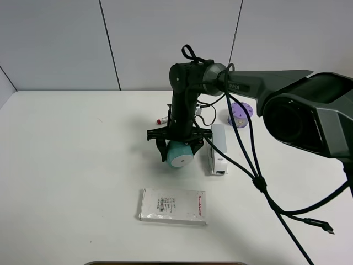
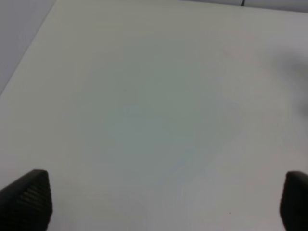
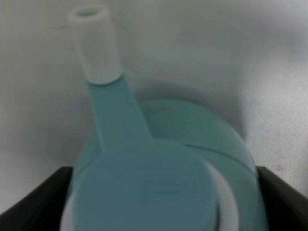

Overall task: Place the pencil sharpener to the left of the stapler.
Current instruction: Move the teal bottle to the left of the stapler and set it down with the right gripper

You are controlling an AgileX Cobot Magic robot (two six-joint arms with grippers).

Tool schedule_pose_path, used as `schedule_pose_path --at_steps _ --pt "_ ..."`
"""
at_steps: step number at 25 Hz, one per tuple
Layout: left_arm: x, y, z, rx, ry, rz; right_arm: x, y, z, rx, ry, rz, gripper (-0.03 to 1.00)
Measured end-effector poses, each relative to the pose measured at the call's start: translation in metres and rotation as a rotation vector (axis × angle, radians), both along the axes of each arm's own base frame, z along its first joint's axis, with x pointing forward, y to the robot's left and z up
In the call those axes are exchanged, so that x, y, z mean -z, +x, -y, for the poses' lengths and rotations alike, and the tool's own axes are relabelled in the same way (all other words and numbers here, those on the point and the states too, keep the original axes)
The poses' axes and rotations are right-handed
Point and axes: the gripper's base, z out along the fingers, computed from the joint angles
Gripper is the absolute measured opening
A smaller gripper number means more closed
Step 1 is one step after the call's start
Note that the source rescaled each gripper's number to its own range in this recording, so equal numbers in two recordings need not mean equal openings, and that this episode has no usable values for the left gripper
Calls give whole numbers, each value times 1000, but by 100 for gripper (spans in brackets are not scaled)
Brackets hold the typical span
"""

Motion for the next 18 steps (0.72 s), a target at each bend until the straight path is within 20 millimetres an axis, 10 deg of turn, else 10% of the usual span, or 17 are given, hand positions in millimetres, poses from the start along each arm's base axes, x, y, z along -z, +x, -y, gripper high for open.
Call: schedule_pose_path --at_steps 18 --pt "0 0 0 0 0 0 1 0 -1 53 -2 -9 10"
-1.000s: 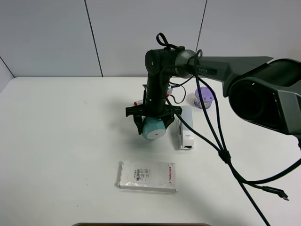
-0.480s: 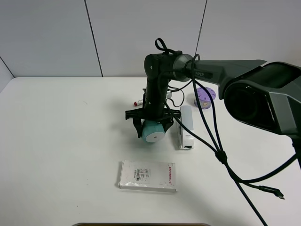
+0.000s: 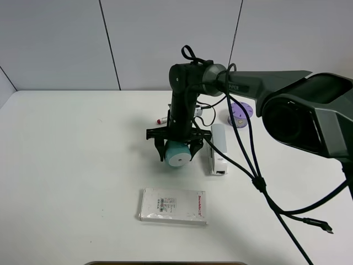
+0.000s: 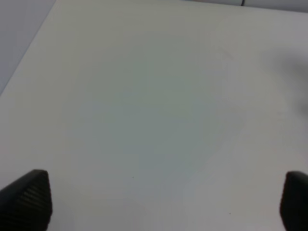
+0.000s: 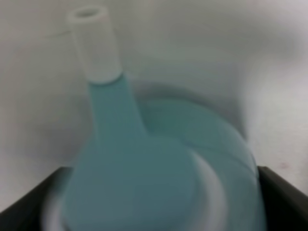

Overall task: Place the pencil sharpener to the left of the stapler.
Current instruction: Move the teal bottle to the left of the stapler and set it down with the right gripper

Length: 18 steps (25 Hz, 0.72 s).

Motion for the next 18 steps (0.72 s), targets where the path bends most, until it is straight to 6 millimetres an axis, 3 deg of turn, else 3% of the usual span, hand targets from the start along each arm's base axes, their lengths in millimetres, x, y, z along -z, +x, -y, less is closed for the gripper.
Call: schedule_pose_path --at_steps 3,10,18 --pt "0 0 0 0 0 0 1 0 -1 10 6 -7 15" --pt "0 0 0 0 0 0 0 0 -1 15 10 -5 16" --pt "0 0 0 0 0 0 -23 2 2 -5 3 59 22"
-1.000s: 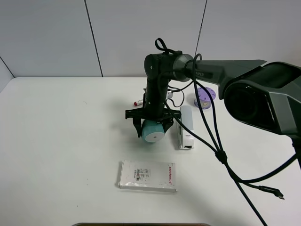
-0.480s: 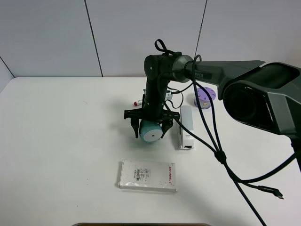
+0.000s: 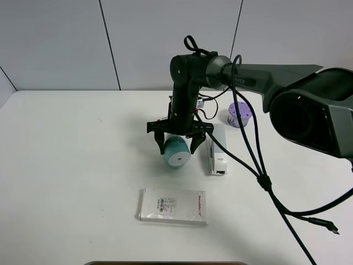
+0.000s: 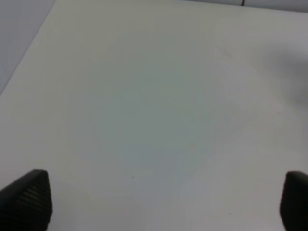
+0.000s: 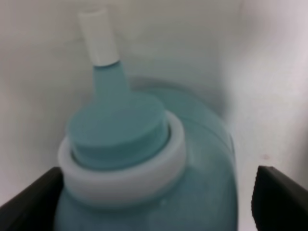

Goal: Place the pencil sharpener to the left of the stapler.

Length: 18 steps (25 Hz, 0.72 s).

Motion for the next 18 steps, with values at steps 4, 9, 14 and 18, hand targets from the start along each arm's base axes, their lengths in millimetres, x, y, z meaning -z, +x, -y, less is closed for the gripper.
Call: schedule_pose_path --at_steps 4,9,14,18 --pt "0 0 0 0 0 0 -11 0 0 -7 11 21 23" --pt "0 0 0 0 0 0 -32 -1 1 -16 36 60 33" --pt "0 0 0 0 0 0 -56 -3 3 -28 65 105 34" --pt "0 0 0 0 0 0 -87 -8 6 -60 102 168 34"
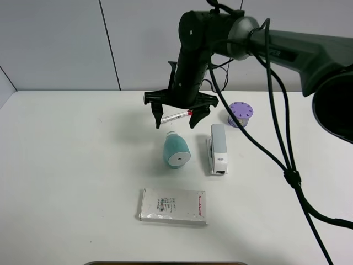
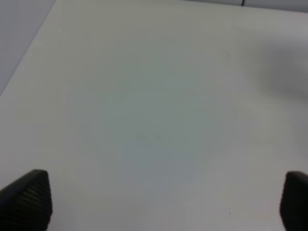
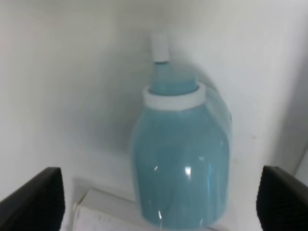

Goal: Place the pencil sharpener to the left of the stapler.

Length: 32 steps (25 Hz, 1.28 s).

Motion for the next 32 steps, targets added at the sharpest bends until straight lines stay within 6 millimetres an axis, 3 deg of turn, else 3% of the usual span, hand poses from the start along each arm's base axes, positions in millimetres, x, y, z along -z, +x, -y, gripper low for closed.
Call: schedule_pose_path --at_steps 6,15,22,32 --pt "0 0 0 0 0 0 -63 -12 15 -22 20 159 34" --pt "0 0 0 0 0 0 -158 -45 49 -38 52 412 34" --pt "0 0 0 0 0 0 -208 -72 75 -42 53 567 34" --pt "0 0 0 0 0 0 -255 -108 106 -56 68 725 34"
